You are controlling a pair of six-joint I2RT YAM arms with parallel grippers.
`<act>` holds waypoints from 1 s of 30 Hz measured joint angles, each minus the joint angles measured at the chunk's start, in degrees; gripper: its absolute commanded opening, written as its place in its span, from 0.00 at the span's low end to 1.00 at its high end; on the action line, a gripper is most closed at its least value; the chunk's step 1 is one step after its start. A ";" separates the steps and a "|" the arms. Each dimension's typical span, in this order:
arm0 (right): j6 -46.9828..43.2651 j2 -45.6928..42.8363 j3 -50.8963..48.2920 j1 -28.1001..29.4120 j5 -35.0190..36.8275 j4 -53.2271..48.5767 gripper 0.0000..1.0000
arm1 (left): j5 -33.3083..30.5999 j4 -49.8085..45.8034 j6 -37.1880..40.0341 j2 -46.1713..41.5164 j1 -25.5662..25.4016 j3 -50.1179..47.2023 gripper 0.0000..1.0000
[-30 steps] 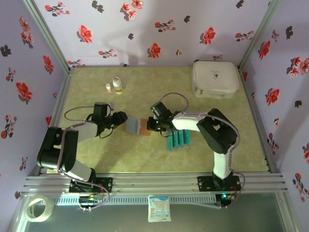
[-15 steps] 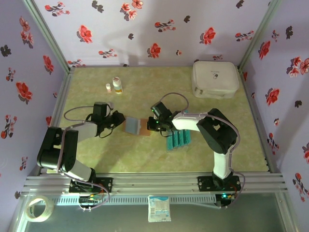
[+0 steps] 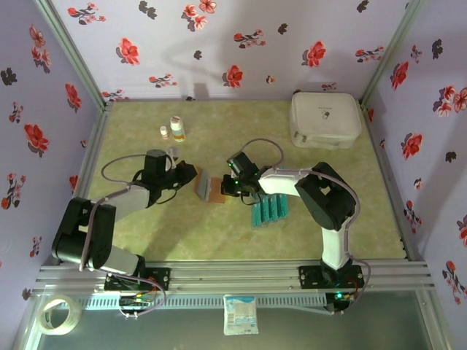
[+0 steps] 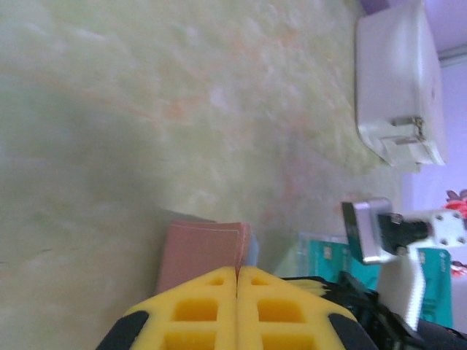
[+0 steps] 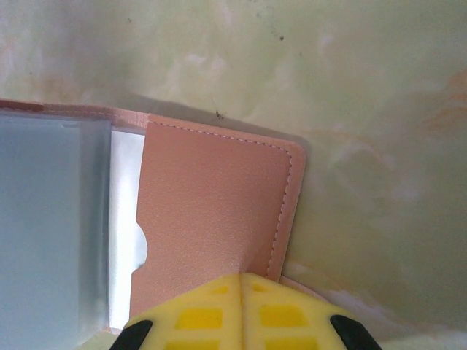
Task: Put the credit cards into the card holder
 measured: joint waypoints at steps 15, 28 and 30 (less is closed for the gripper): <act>-2.05 0.00 1.88 -0.42 -0.17 -3.74 0.07 | -4.37 -2.10 0.37 0.68 -0.83 0.24 0.00; -4.61 -5.40 6.84 0.17 1.51 -13.42 0.08 | -5.86 -5.68 2.38 0.33 -0.81 0.26 0.00; -4.61 -5.20 7.69 0.85 1.49 -13.44 0.07 | -6.05 -6.25 2.78 0.33 -0.81 0.35 0.05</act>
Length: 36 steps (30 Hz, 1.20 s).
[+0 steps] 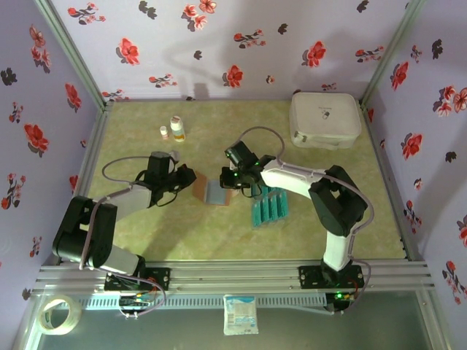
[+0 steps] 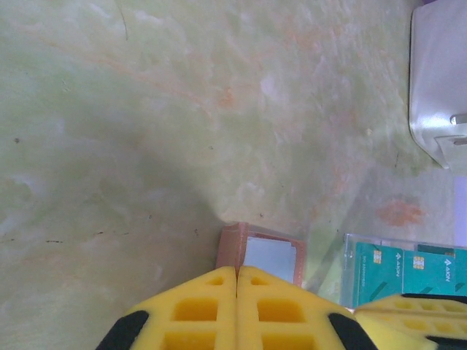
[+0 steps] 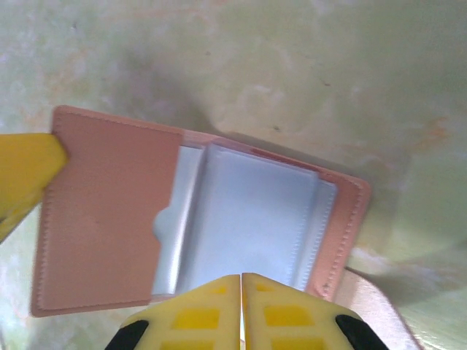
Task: Put the credit cards into the card holder
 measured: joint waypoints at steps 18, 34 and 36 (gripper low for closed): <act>0.09 5.42 -2.10 2.12 1.07 1.75 0.05 | -13.79 -21.40 10.10 1.55 -1.31 6.78 0.34; 0.70 5.42 -2.62 2.12 1.27 3.13 0.11 | -17.59 -23.85 11.80 5.46 -2.54 7.67 0.34; 0.70 5.42 -2.62 2.12 1.29 3.13 0.13 | -17.62 -24.48 12.26 5.49 -2.54 8.61 0.35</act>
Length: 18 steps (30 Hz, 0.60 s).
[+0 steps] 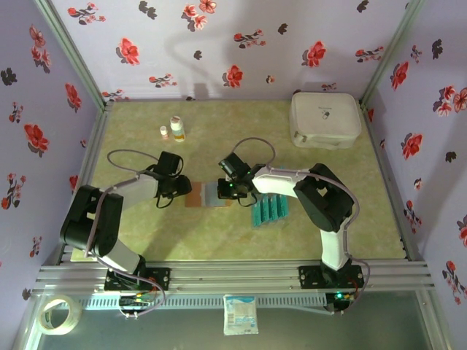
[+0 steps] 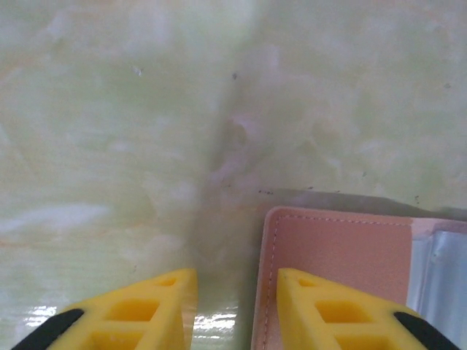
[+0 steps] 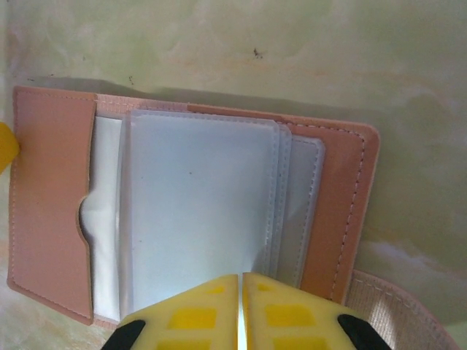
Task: Put the credit cards into the card holder
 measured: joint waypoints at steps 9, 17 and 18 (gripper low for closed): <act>-0.07 -0.02 2.29 -0.13 0.50 -1.90 0.15 | 3.10 -2.95 0.35 -10.25 0.00 4.26 0.51; -0.20 -0.02 4.48 -1.51 0.66 -3.28 0.15 | 11.19 1.75 -5.22 -13.75 -2.01 2.73 0.43; -0.20 -0.02 4.74 -1.70 0.68 -3.34 0.15 | 11.76 2.47 -5.90 -13.75 -2.45 1.81 0.39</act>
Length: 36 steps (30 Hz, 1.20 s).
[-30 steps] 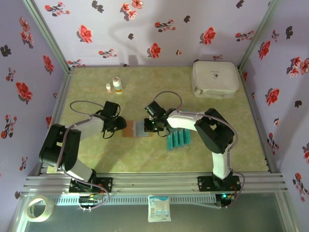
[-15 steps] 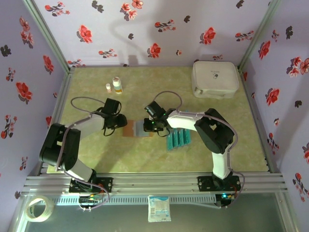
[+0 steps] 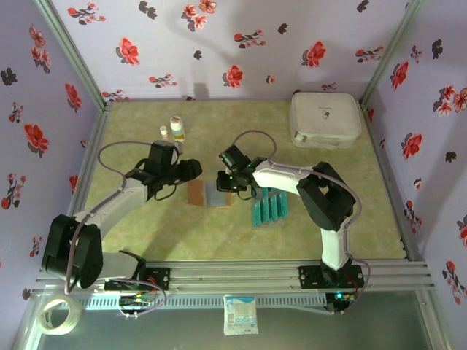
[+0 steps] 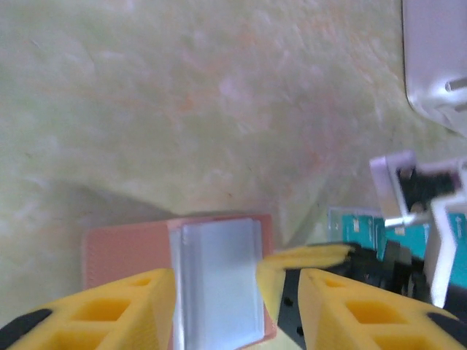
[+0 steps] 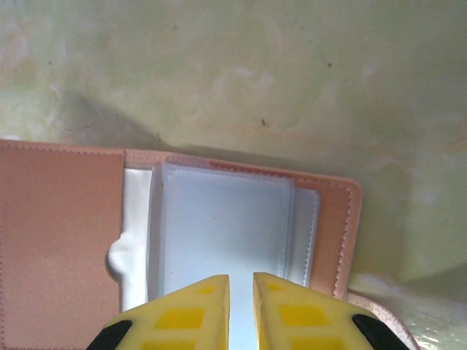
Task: Put the credit cards into the card holder
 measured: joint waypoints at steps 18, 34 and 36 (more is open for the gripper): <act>0.20 3.69 4.15 -1.42 -1.79 0.35 0.14 | 1.57 8.79 -0.59 5.31 -0.81 -9.64 0.27; 0.20 5.25 3.76 -1.53 -2.67 1.40 0.22 | 0.11 13.40 3.61 8.94 -0.15 -11.41 0.42; 0.22 5.25 3.74 -1.53 -2.67 1.55 0.23 | 0.04 13.73 3.76 8.94 -0.15 -11.56 0.42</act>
